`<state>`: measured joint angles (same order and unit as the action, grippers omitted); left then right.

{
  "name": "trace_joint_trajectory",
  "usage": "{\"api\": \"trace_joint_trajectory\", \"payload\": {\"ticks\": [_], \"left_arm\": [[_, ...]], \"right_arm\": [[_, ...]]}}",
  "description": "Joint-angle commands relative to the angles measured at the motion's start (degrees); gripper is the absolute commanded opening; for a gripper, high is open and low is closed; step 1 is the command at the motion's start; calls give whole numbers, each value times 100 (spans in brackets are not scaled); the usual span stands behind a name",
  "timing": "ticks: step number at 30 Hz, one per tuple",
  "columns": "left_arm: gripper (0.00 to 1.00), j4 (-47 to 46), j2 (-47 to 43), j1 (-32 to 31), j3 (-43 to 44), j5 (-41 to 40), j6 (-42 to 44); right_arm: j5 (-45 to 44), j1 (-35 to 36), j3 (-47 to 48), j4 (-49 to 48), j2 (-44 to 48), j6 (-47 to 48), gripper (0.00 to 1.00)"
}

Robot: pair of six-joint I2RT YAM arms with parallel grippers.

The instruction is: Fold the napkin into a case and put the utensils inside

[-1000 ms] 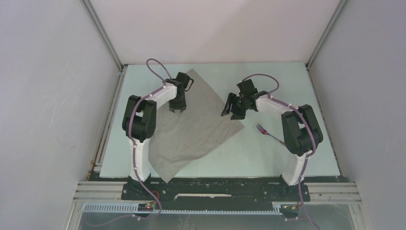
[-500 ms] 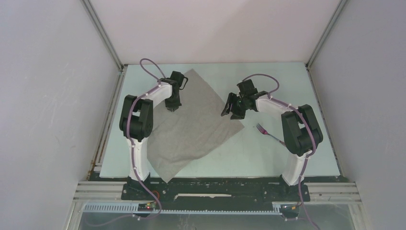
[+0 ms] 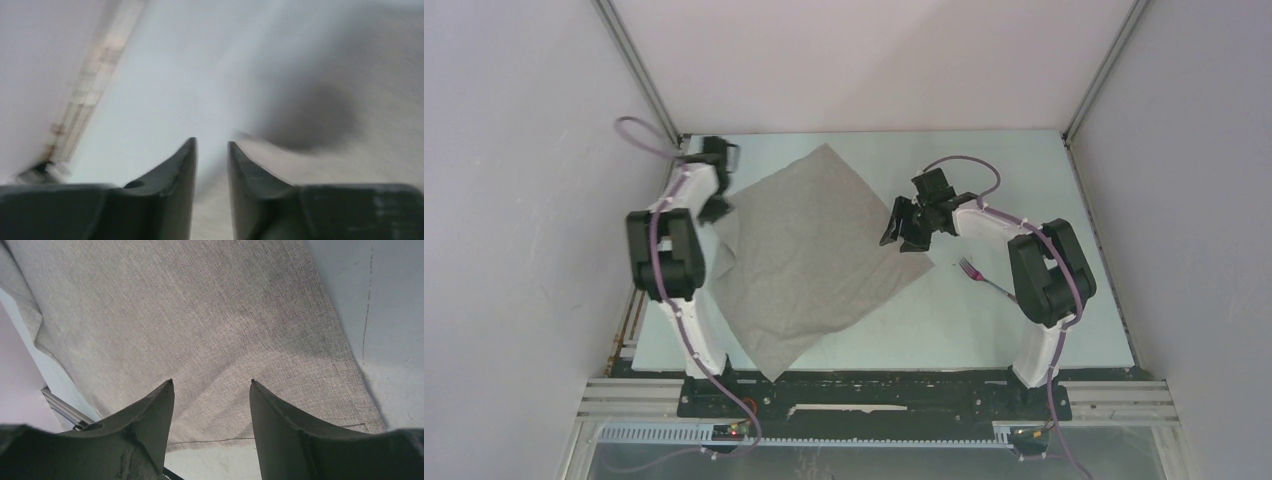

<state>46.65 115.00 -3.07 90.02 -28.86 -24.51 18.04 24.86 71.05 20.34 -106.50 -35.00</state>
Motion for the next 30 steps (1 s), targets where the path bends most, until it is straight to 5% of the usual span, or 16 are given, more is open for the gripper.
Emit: {"api": "trace_joint_trajectory", "payload": {"ticks": [1, 6, 12, 18, 27, 30], "left_arm": [[59, 492, -1094, 1141, -26, -1049, -303], [99, 96, -2382, 861, -815, 535, -275], [100, -858, -3245, -2, -2408, 1062, -196], [100, -812, -1749, 800, -1584, 2275, -273], [99, -458, -247, 742, -313, 1238, -106], [89, -618, -59, 800, -299, 1490, 26]], "right_arm": [[-346, 55, -27, 204, 255, 185, 66], [-1144, -101, 4, 908, 433, 1087, 71], [-917, -152, 138, 1448, 244, 1457, 69], [-536, 8, 138, 1094, 332, 1238, 69], [-221, 14, 138, 822, 138, 1240, 67], [-155, 2, 118, 729, 110, 1274, 67]]}}
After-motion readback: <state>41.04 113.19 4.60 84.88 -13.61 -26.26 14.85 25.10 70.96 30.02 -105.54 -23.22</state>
